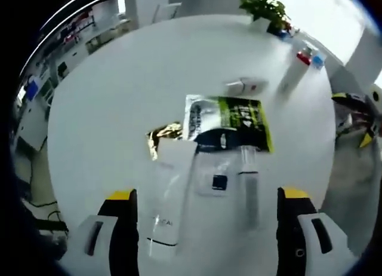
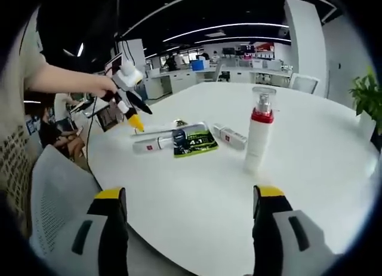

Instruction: Arrange the skincare products in the storage area until every visible bottle or jar stands upright without overlapping.

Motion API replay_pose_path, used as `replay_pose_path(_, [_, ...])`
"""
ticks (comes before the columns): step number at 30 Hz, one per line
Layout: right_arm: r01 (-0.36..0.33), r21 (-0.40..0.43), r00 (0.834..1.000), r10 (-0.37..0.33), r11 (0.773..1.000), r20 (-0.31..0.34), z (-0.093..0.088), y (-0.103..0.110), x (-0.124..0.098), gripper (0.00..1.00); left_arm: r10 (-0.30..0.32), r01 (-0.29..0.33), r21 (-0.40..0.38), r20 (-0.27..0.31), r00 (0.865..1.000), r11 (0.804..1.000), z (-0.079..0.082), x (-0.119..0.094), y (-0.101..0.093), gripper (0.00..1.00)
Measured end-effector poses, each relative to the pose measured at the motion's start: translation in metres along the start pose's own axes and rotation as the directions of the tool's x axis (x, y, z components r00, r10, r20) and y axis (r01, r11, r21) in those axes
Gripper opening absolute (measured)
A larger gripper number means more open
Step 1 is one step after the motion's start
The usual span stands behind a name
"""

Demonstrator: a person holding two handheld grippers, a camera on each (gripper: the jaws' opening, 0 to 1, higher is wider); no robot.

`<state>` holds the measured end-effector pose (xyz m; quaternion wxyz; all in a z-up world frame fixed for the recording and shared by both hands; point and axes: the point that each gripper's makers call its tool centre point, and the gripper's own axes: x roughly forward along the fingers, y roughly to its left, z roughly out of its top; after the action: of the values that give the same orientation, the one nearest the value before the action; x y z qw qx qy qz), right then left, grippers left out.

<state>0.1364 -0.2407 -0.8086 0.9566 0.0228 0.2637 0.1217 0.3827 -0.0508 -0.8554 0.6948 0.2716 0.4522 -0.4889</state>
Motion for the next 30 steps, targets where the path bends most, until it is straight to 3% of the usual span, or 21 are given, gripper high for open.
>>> replay_pose_path(7, [-0.001,-0.012,1.000,0.001,1.000,-0.011,-0.002,0.002,0.000,0.86,0.017,-0.015,0.029,-0.079,0.997,0.999,-0.009,0.016,0.020,0.93])
replay_pose_path(12, [0.007,-0.002,1.000,-0.007,1.000,-0.013,-0.004,0.001,-0.001,0.86,0.030,-0.022,0.051,-0.158,0.987,0.998,-0.022,0.030,0.030,0.79])
replay_pose_path(15, [0.014,0.002,1.000,-0.014,1.000,-0.011,-0.003,0.001,-0.001,0.86,0.048,-0.032,0.080,-0.201,0.978,0.996,-0.028,0.038,0.035,0.78])
replay_pose_path(19, [0.019,0.012,1.000,-0.019,1.000,-0.014,-0.004,0.001,-0.003,0.85,0.047,-0.019,0.138,-0.203,0.978,0.990,-0.026,0.043,0.036,0.63])
replay_pose_path(21, [0.022,0.013,1.000,-0.022,1.000,-0.015,-0.004,0.001,-0.003,0.85,0.022,0.006,0.132,-0.213,0.977,0.991,-0.026,0.045,0.033,0.62])
replay_pose_path(30, [0.037,0.014,0.999,-0.037,0.999,-0.014,-0.004,-0.002,-0.004,0.85,0.033,-0.001,0.142,-0.225,0.974,0.990,-0.021,0.041,0.045,0.53])
